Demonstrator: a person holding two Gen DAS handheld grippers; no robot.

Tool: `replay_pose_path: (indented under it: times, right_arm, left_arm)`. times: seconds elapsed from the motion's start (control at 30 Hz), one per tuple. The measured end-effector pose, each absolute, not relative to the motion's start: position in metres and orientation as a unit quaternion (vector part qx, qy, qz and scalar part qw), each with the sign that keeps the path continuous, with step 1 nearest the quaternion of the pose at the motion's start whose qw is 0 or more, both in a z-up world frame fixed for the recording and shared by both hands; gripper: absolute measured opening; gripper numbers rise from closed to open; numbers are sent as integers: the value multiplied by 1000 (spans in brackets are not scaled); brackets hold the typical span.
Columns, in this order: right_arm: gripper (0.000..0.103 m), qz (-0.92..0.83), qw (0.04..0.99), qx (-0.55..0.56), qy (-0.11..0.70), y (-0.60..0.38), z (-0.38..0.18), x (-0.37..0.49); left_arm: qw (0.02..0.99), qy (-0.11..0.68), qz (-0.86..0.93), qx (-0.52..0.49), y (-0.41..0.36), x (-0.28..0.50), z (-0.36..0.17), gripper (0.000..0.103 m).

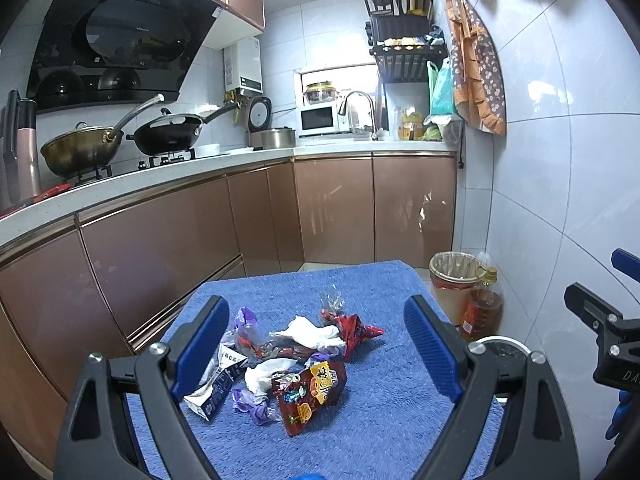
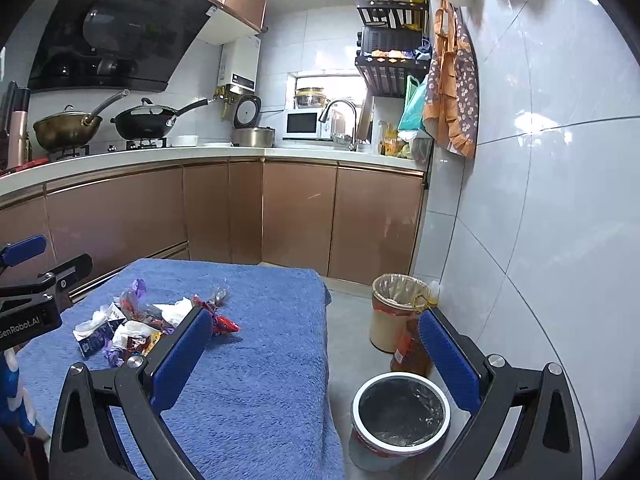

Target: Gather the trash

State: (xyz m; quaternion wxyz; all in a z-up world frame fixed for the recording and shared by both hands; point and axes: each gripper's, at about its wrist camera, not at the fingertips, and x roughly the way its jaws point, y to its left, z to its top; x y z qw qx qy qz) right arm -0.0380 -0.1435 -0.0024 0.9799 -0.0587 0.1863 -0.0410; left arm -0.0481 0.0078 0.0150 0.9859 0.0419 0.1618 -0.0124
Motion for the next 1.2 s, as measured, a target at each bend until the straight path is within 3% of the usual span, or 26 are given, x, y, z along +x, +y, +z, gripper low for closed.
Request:
replay_pose_path:
  times: [0.67, 1.2]
  right_arm:
    - [103, -37, 985, -63, 153, -137, 16, -68]
    - [103, -31, 989, -42, 138, -148, 9, -55]
  left_arm:
    - [991, 125, -5, 35, 12, -81, 29, 89]
    - [988, 143, -9, 50, 8, -55, 17, 89]
